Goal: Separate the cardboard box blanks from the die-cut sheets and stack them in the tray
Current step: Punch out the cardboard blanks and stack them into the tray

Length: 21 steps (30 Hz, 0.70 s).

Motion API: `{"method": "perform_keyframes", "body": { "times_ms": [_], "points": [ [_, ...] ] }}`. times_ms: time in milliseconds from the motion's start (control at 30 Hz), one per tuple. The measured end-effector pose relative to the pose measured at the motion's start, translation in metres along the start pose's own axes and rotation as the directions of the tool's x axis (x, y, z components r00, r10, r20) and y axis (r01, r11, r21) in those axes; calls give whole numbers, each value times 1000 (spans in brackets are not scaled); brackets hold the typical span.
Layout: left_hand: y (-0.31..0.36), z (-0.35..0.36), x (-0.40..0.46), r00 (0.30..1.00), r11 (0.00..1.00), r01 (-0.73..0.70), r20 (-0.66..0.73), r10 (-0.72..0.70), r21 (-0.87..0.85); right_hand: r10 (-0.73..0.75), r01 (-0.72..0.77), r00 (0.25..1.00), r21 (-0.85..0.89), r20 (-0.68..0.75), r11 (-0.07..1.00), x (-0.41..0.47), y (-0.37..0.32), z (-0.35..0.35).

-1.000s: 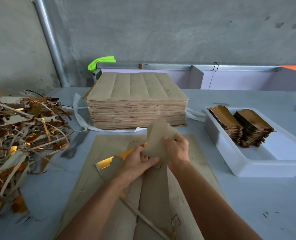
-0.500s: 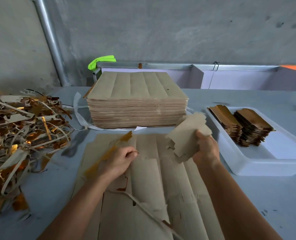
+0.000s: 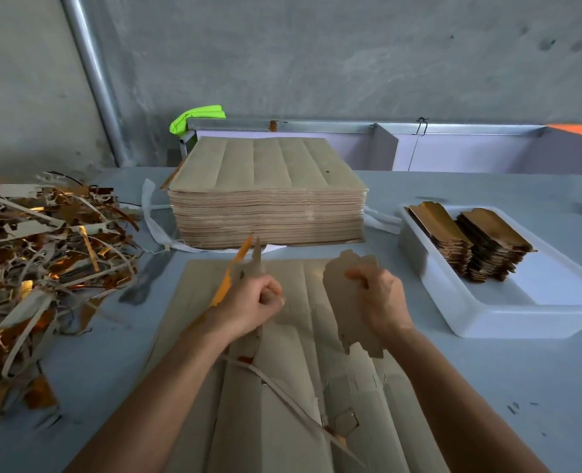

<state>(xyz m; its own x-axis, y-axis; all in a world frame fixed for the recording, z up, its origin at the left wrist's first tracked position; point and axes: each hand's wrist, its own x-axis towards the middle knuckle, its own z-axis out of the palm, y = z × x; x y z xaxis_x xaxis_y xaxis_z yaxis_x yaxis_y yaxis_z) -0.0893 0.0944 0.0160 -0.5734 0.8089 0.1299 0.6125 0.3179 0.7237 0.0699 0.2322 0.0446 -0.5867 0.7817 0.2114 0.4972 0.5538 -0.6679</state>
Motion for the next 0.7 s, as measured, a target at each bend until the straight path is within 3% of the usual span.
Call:
{"method": "perform_keyframes", "body": {
  "times_ms": [67, 133, 200, 300, 467, 567, 633, 700],
  "points": [
    [3, 1, 0, 976, 943, 24, 198, -94, 331, 27, -27, 1000, 25, -12, 999, -1, 0, -2],
    [4, 6, -1, 945, 840, -26, 288, -157, 542, 41, -40, 999, 61, -22, 997, -3, 0, -3],
    [3, 12, -1, 946, 797, -36, 278, -168, 603, 30, -27, 999, 84, -35, 996, -6, 1, -3],
    [1, 15, -1, 949, 812, -30, 271, -160, 583, 16, -12, 999, 98, -43, 995, -9, 3, -4],
    [-3, 13, -6, 950, 922, 43, 271, -157, 385, -5, 8, 1000, 98, -29, 995, -13, 0, -5],
    [0, -1, -8, 977, 999, 39, 209, -44, 27, -66, 67, 998, 60, -18, 996, -15, -2, -7],
    [9, -12, -9, 989, 968, -9, 139, 45, -249, -113, 109, 993, 75, 46, 991, -17, -9, -7],
    [19, -18, -12, 990, 915, -58, 97, 105, -398, -144, 114, 978, 186, 151, 976, -22, -20, -6]
  ]
}}
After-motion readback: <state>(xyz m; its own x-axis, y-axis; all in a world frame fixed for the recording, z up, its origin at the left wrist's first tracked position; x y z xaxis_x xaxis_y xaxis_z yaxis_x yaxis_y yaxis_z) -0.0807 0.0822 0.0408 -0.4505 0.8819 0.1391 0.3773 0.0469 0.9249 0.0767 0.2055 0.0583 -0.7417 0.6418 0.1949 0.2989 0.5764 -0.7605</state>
